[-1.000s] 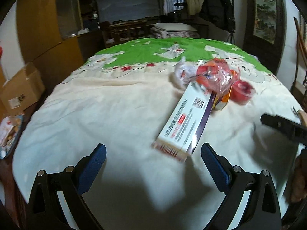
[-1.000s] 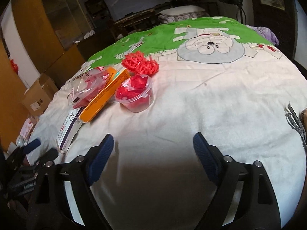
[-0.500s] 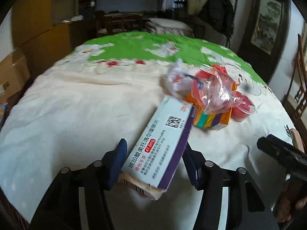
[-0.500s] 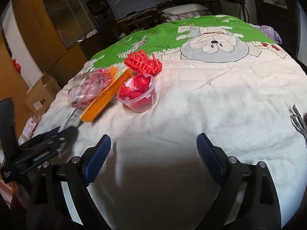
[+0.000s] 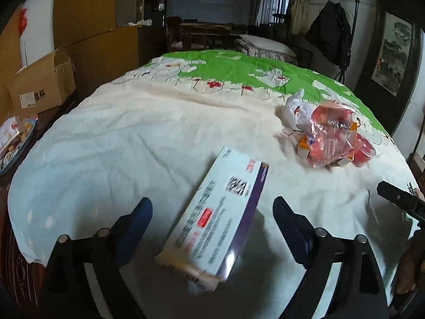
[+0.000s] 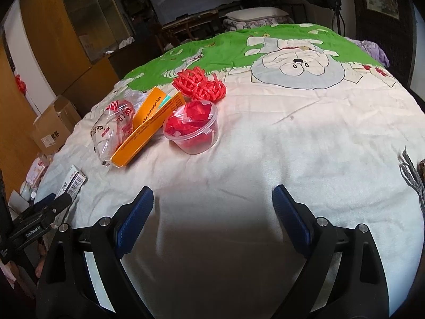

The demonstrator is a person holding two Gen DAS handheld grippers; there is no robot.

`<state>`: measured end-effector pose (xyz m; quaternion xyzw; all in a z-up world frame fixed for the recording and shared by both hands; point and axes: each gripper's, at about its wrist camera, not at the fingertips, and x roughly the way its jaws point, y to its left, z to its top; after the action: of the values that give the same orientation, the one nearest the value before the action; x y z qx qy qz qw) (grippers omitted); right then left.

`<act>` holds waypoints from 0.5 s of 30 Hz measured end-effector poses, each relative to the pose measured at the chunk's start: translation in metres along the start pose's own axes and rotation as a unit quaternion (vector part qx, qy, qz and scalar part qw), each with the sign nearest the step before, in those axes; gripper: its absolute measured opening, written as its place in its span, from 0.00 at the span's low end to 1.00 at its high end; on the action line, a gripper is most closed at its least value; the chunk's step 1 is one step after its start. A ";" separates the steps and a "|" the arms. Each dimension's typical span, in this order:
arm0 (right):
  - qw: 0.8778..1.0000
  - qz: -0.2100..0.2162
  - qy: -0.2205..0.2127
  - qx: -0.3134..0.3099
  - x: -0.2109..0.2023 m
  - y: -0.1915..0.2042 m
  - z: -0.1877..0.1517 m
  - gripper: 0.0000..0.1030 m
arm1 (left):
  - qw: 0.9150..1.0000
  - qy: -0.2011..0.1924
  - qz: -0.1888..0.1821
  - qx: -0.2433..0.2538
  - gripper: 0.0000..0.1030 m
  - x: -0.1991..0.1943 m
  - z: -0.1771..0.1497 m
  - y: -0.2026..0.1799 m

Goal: Collect trash
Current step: 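Grasp the white-and-purple medicine box with the left tool and lift it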

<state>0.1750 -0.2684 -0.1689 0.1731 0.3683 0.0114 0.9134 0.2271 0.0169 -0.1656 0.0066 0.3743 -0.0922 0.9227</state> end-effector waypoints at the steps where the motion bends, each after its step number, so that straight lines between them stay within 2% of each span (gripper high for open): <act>1: 1.000 0.002 -0.001 0.000 0.000 0.000 0.000 0.86 | 1.000 0.003 0.005 0.002 0.89 0.004 0.001 -0.002; 4: 1.000 0.005 -0.001 -0.001 -0.001 0.000 0.000 0.86 | 0.999 0.023 0.031 -0.002 0.89 0.021 -0.002 -0.001; 6: 1.000 0.005 -0.002 -0.002 -0.001 0.001 0.000 0.86 | 0.999 0.012 0.032 0.003 0.92 0.019 -0.003 -0.002; 10: 1.000 0.009 -0.019 -0.010 -0.009 0.005 -0.001 0.86 | 0.999 0.017 0.035 0.010 0.94 0.021 -0.005 -0.004; 13: 0.998 0.028 -0.049 -0.028 -0.019 0.021 0.000 0.86 | 0.999 0.017 0.037 0.010 0.94 0.021 -0.005 -0.004; 15: 0.996 0.046 -0.053 -0.045 -0.020 0.037 0.004 0.86 | 0.999 0.015 0.038 0.011 0.94 0.021 -0.006 -0.005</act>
<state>0.1676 -0.2374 -0.1408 0.1492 0.3096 0.0607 0.9371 0.2365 0.0086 -0.1839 0.0326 0.3866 -0.0607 0.9197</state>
